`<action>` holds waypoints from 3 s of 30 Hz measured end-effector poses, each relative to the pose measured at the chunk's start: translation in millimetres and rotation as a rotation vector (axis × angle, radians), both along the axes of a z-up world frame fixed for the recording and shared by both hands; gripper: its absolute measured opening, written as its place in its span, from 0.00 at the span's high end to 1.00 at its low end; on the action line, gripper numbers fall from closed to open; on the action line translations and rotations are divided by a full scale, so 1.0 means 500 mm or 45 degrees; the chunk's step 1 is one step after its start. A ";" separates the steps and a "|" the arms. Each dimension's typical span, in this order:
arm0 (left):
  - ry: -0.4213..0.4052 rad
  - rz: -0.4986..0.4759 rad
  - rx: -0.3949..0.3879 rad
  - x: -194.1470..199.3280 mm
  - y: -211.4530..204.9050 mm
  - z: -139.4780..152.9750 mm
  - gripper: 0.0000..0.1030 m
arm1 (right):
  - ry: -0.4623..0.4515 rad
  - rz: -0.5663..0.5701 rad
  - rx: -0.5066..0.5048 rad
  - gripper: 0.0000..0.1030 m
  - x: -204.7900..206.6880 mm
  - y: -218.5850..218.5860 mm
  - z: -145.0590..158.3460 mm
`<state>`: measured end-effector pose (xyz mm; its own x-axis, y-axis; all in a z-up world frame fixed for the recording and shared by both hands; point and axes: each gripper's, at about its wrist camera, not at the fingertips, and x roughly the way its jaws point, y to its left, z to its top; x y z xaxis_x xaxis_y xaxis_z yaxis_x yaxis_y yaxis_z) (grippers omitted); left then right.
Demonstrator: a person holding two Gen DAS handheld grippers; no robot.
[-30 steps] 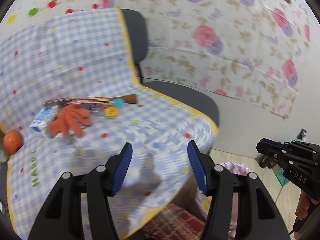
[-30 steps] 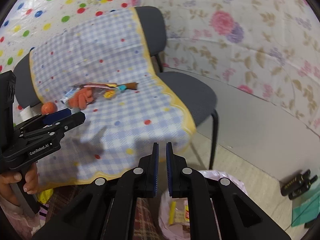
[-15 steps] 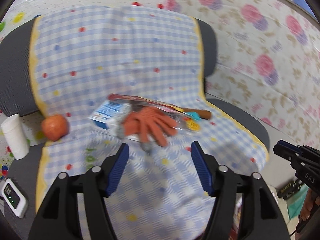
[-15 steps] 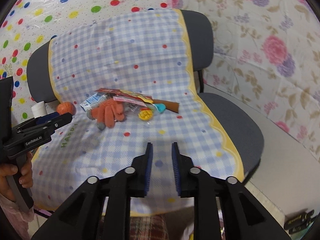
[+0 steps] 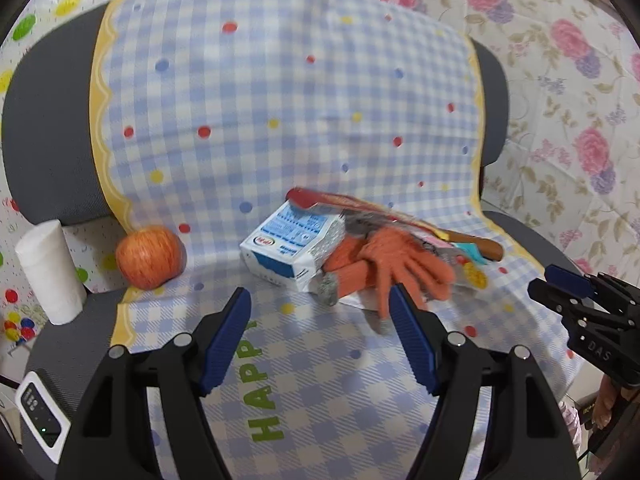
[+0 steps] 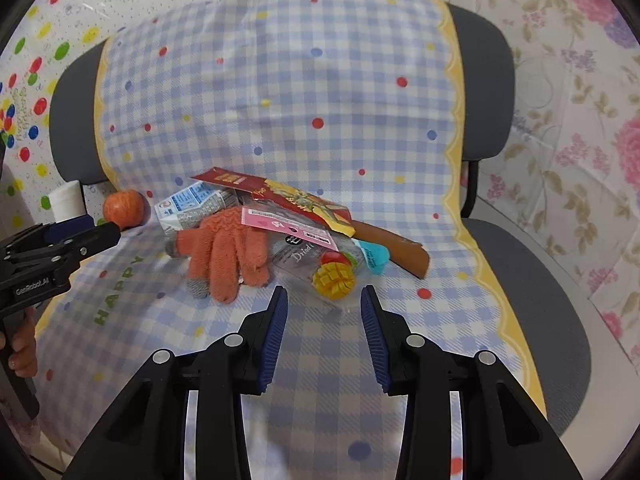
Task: Collect trash
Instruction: 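Return both tools to the chair toward the orange gloves, then grasp the orange glove with the left tool while the right tool grasps a pink wrapper, then carry the orange glove and pink wrapper toward the wastebasket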
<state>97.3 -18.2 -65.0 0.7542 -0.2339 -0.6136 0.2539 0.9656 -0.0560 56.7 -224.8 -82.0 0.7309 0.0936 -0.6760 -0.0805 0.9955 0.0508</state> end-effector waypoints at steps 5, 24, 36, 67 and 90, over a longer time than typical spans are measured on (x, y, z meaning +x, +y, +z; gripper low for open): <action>0.041 0.023 0.001 0.044 0.003 -0.022 0.33 | 0.036 0.052 -0.039 0.61 0.061 0.018 -0.031; 0.064 0.031 0.015 0.108 0.007 -0.027 0.33 | 0.075 0.236 -0.214 0.92 0.198 0.111 -0.066; 0.043 -0.003 0.012 0.058 -0.008 -0.013 0.33 | -0.092 0.151 0.002 0.99 -0.005 0.035 0.027; 0.080 -0.135 0.024 0.097 -0.123 -0.060 0.92 | -0.038 -0.170 0.199 0.99 -0.059 -0.079 -0.003; -0.169 -0.177 -0.100 -0.113 -0.009 0.086 0.93 | -0.119 -0.079 0.236 0.99 -0.158 -0.017 0.065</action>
